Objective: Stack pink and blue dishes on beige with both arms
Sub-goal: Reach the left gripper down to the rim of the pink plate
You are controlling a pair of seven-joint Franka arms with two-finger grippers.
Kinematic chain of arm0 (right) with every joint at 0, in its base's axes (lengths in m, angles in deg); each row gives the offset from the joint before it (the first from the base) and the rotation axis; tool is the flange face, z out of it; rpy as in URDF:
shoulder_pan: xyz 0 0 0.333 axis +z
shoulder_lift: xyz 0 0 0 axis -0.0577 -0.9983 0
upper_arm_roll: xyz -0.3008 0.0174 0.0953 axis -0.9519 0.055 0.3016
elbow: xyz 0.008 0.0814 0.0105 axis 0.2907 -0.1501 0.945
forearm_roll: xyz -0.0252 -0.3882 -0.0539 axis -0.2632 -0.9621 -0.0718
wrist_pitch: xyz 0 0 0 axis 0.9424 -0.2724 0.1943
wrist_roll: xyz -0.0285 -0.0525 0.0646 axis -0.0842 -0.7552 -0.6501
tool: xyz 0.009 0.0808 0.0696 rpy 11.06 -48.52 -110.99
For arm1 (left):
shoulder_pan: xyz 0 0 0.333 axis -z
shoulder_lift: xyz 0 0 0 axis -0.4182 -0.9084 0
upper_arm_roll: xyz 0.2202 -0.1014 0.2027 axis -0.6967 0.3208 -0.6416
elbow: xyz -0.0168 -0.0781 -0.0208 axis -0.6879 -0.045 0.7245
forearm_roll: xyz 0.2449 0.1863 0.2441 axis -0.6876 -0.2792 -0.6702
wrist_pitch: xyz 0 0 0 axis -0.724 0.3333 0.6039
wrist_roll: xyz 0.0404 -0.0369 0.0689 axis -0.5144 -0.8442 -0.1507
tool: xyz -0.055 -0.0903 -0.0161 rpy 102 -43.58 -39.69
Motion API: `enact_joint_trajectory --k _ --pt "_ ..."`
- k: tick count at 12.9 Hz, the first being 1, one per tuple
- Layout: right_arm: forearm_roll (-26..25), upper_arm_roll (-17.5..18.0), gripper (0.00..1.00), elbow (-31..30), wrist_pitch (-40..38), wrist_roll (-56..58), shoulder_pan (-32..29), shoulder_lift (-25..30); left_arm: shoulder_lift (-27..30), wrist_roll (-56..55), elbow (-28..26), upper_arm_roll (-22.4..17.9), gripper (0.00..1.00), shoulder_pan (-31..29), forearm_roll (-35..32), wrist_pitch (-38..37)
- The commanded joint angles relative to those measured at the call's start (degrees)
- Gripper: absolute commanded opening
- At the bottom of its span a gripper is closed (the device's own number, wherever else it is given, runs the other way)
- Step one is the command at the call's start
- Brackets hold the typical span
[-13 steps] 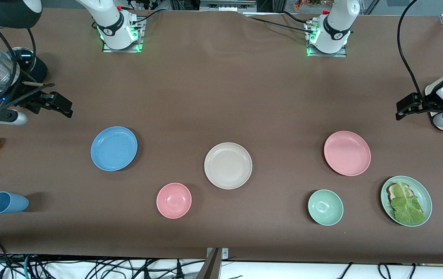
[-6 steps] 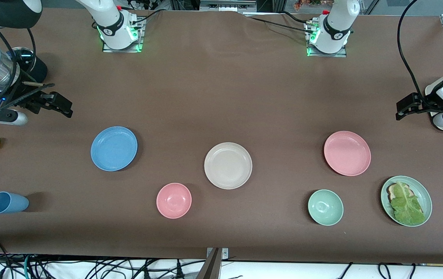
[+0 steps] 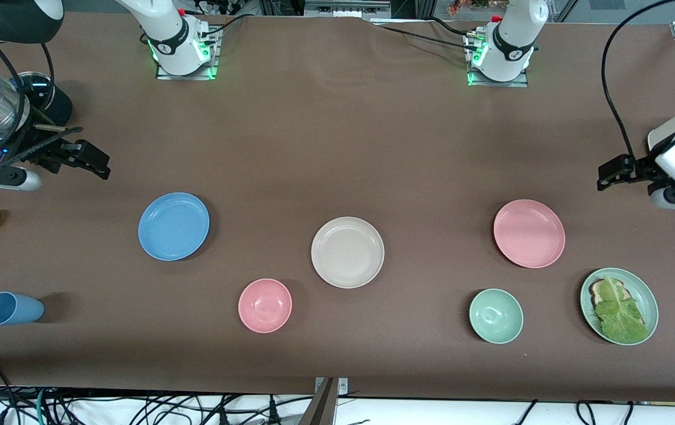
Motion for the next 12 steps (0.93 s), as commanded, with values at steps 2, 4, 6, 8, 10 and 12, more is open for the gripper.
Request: enact_joint_trajectory --k 2,4,6,8,10,12 --pt "-0.3 0.0 1.00 0.4 -0.2 -0.6 -0.2 0.1 -6.5 -0.1 1.4 0.0 1.00 -0.8 1.2 -0.3" --pt "-0.9 0.1 1.00 0.4 0.1 -0.9 0.2 0.1 -10.2 -0.1 1.4 0.0 1.00 -0.8 0.8 -0.3" --pt "-0.2 -0.2 1.00 0.5 0.0 -0.7 -0.2 0.2 -13.4 0.0 0.5 0.0 1.00 -0.9 0.8 2.5" --pt "-0.7 -0.1 1.00 0.5 0.1 -0.6 0.2 0.1 -16.8 0.0 -0.8 0.0 1.00 -2.3 0.7 7.5" --pt "-1.5 0.0 1.00 0.5 0.2 -0.2 0.1 -0.4 -20.0 0.1 -1.5 -0.1 1.00 -3.7 0.6 11.7" --pt "-1.3 0.0 1.00 -0.6 -0.4 4.8 -0.2 -0.4 -23.1 0.3 -1.6 -0.1 1.00 -4.2 0.5 15.6"
